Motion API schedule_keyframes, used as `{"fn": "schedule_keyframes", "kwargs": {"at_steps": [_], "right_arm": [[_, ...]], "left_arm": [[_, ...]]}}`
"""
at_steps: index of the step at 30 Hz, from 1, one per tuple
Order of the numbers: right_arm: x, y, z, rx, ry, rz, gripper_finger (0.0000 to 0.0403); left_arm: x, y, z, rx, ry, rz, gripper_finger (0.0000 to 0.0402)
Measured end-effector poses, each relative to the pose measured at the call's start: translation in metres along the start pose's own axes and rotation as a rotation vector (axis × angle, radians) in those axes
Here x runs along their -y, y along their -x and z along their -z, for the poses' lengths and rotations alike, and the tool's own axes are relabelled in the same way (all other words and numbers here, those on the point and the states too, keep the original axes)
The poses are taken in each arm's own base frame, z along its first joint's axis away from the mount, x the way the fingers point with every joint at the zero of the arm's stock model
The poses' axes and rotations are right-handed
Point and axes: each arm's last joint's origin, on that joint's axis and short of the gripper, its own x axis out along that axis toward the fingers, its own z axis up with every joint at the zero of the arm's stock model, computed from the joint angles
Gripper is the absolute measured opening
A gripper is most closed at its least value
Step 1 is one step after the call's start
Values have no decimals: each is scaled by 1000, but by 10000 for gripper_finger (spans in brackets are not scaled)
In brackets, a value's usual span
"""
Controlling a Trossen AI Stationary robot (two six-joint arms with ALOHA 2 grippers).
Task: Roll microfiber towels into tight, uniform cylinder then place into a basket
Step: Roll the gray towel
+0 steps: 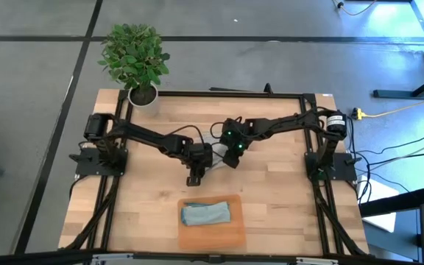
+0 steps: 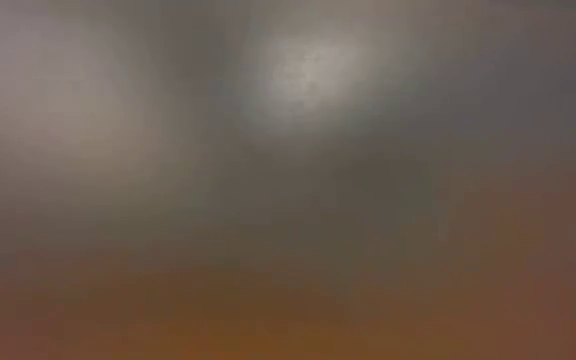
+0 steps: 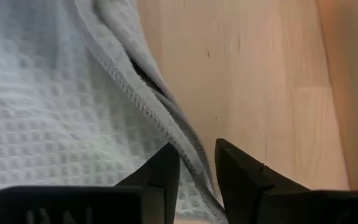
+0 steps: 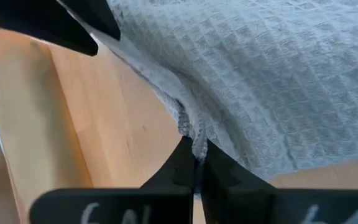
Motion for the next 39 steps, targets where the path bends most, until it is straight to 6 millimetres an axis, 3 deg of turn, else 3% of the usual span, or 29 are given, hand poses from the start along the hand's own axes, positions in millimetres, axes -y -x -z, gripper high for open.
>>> {"fn": "schedule_keyframes", "kwargs": {"at_steps": [6,12,19,35,39], "right_arm": [[1,0,0,2,1,0,6],[1,0,-1,3,5,0,6],[0,1,-1,4,9,-1,8],[1,1,-1,6,26,0,8],[1,1,-1,6,26,0,8]], "left_arm": [[9,-6,2,-18,-11,-4,90],[14,-8,5,-11,-3,-164,92],[19,-12,14,-42,20,-130,89],[15,-22,30,-6,14,-220,91],[16,-22,30,-9,12,-211,64]]}}
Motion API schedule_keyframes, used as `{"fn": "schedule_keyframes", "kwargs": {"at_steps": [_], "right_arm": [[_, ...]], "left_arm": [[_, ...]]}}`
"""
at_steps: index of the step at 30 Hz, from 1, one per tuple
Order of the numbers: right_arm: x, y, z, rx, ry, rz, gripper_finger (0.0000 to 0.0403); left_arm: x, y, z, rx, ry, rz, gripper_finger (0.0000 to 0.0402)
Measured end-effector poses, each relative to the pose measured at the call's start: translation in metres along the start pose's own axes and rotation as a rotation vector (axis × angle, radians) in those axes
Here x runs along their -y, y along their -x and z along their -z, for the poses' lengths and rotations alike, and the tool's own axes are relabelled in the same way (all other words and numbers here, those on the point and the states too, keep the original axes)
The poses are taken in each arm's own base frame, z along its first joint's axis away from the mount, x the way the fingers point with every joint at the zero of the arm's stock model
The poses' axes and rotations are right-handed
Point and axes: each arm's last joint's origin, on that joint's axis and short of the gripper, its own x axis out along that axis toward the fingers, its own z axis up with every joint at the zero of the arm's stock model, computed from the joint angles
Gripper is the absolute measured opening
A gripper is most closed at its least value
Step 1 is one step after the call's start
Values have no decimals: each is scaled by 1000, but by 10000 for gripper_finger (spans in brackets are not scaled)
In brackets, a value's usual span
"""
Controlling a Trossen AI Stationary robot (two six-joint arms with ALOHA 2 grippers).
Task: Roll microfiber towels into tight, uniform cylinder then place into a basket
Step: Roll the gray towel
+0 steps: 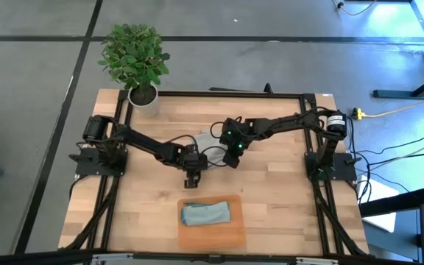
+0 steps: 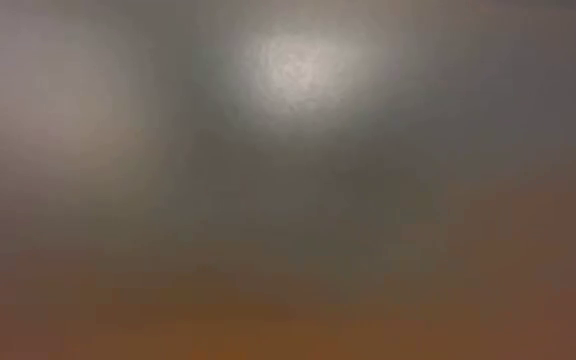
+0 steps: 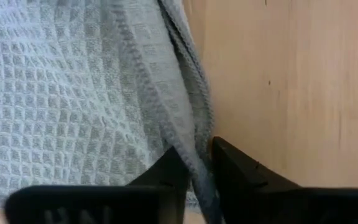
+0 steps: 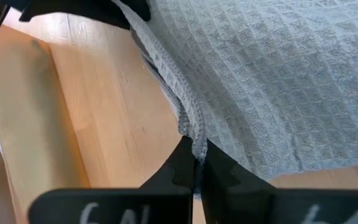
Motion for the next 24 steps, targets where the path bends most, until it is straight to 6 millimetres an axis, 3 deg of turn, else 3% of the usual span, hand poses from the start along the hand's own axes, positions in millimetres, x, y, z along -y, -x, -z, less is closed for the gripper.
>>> {"fn": "schedule_keyframes", "kwargs": {"at_steps": [4,20,24], "right_arm": [[0,0,0,-3,-1,1,8],[-11,10,-2,-84,6,-110,9],[-10,14,-7,-54,-10,-32,9]], "left_arm": [[0,0,0,-3,6,25,9],[-33,27,-18,-115,37,392,0],[-42,29,-21,-116,42,353,0]]}}
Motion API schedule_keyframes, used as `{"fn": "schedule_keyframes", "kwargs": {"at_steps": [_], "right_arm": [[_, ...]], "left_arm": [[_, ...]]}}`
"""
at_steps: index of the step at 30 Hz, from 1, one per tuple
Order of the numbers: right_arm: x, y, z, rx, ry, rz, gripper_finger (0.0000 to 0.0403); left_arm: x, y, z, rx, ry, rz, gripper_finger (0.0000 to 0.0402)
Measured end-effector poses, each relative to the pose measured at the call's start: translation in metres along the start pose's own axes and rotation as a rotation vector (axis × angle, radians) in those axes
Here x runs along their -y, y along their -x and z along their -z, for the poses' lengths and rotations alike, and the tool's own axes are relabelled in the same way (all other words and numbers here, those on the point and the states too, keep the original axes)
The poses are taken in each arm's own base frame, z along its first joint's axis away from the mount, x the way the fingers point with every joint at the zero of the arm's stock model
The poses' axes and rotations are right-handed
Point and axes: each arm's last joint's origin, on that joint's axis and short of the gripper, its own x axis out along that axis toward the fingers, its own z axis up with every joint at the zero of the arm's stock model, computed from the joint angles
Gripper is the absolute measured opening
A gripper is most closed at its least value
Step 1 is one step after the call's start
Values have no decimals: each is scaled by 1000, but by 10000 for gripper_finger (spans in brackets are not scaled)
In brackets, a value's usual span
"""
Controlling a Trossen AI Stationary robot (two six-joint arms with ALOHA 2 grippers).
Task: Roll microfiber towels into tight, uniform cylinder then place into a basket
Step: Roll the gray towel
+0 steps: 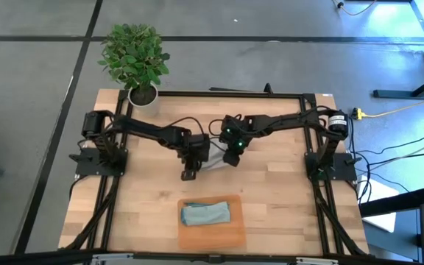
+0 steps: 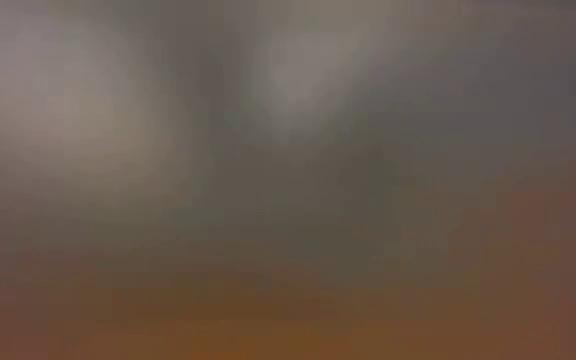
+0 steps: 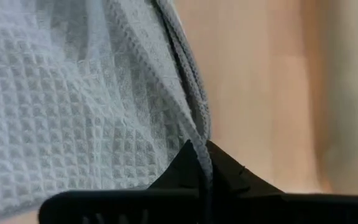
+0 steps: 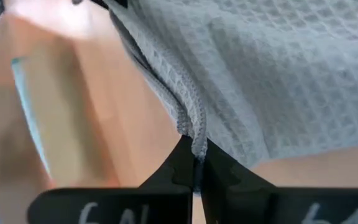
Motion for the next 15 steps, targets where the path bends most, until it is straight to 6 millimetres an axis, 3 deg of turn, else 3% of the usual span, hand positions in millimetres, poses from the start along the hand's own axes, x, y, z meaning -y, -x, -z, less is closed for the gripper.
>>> {"fn": "schedule_keyframes", "kwargs": {"at_steps": [15], "right_arm": [[14,10,-11,133,-144,217,9]], "left_arm": [[-43,2,2,8,118,-72,0]]}}
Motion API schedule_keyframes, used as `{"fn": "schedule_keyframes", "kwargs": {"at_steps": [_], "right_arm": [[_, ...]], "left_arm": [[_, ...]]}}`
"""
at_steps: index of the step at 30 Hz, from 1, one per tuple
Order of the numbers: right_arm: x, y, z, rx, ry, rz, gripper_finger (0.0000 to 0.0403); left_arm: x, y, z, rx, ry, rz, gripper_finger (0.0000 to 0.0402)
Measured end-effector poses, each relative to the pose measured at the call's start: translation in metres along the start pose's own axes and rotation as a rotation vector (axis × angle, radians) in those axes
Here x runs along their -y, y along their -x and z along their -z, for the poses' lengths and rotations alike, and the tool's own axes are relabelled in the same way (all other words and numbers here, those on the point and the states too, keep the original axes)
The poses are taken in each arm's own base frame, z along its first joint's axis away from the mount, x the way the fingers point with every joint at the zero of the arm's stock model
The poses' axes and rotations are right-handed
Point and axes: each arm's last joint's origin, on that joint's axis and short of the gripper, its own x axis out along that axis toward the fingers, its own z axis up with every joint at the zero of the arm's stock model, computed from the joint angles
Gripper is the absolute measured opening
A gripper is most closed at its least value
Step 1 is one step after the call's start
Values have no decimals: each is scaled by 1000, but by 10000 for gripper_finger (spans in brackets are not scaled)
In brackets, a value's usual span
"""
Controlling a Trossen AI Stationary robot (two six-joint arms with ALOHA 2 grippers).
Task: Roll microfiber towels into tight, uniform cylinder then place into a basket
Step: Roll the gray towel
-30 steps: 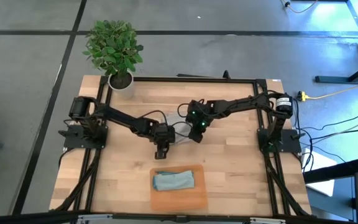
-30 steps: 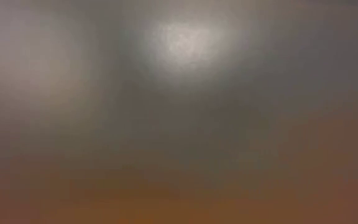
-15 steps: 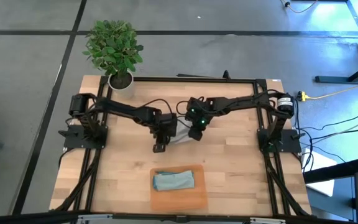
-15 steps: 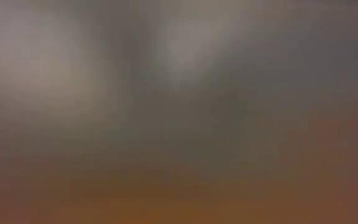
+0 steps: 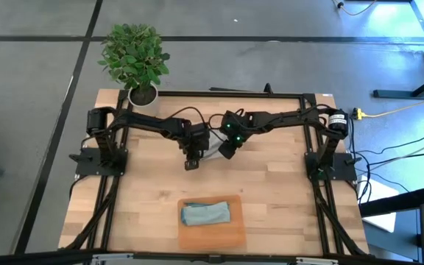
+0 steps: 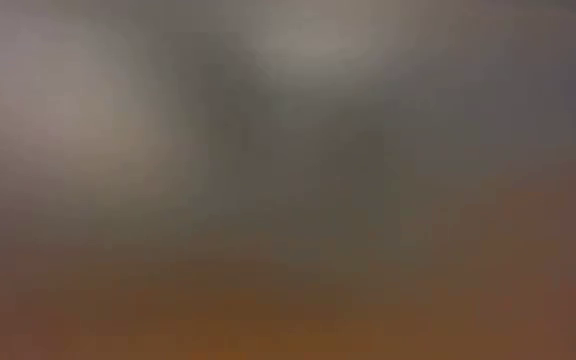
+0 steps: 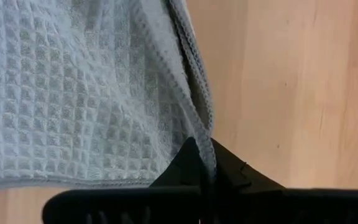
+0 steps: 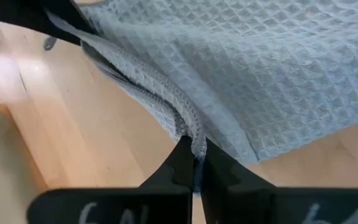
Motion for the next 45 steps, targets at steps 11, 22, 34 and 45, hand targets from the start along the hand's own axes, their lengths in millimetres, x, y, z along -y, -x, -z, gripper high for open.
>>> {"fn": "schedule_keyframes", "kwargs": {"at_steps": [11,22,34,45], "right_arm": [[-8,-1,6,-104,75,-174,10],[-21,-5,14,-111,73,-140,10],[-4,-7,11,-30,-23,37,10],[11,-36,10,-58,8,54,10]], "left_arm": [[12,-2,3,-44,-6,131,0],[28,-8,5,-55,-45,115,0],[17,-6,-2,8,-21,81,0],[17,-6,-3,27,-18,75,0]]}}
